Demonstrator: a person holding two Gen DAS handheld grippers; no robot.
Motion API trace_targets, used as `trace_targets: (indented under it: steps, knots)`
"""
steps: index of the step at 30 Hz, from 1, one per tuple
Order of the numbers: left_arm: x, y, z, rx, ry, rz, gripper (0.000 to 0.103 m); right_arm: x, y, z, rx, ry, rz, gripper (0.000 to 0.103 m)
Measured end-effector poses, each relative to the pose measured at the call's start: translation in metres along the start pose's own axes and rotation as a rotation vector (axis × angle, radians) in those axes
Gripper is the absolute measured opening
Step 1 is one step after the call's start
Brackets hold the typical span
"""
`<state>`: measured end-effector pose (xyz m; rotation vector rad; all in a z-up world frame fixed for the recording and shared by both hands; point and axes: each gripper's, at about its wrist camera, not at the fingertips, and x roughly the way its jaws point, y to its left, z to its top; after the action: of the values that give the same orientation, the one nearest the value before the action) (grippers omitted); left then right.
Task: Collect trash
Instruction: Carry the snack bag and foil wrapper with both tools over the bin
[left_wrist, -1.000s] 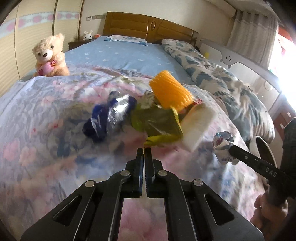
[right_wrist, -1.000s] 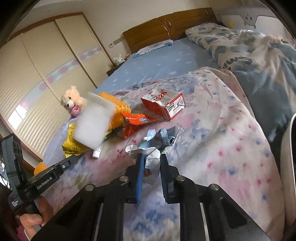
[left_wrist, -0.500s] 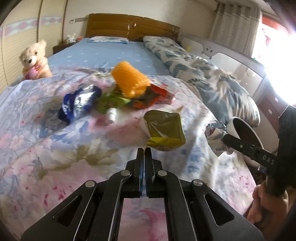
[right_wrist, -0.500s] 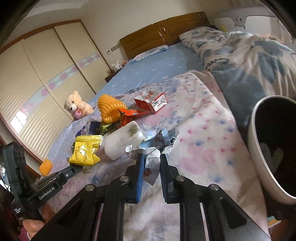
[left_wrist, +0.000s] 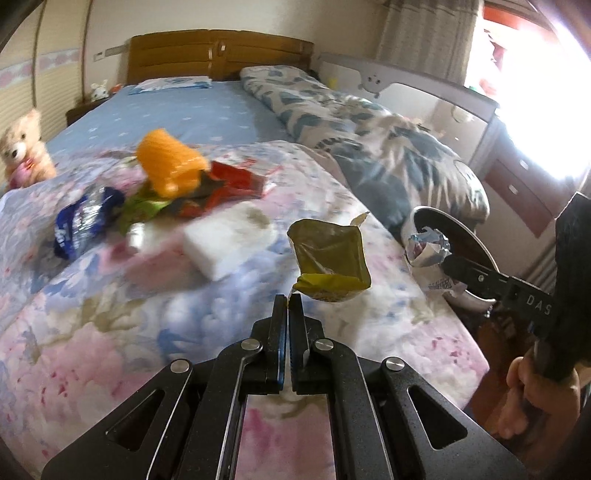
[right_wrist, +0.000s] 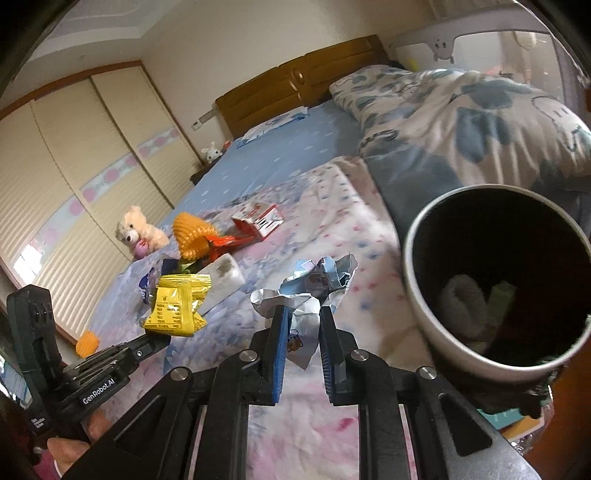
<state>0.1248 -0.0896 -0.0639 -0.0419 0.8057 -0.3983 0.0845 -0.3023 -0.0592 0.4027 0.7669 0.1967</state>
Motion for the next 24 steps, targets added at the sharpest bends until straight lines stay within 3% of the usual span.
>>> trace_targets:
  steps: [24]
  knots:
    - [0.032,-0.102,0.022,0.172,0.034,-0.097,0.001,-0.06,-0.08,0.005,0.127,-0.1,-0.11,0.016]
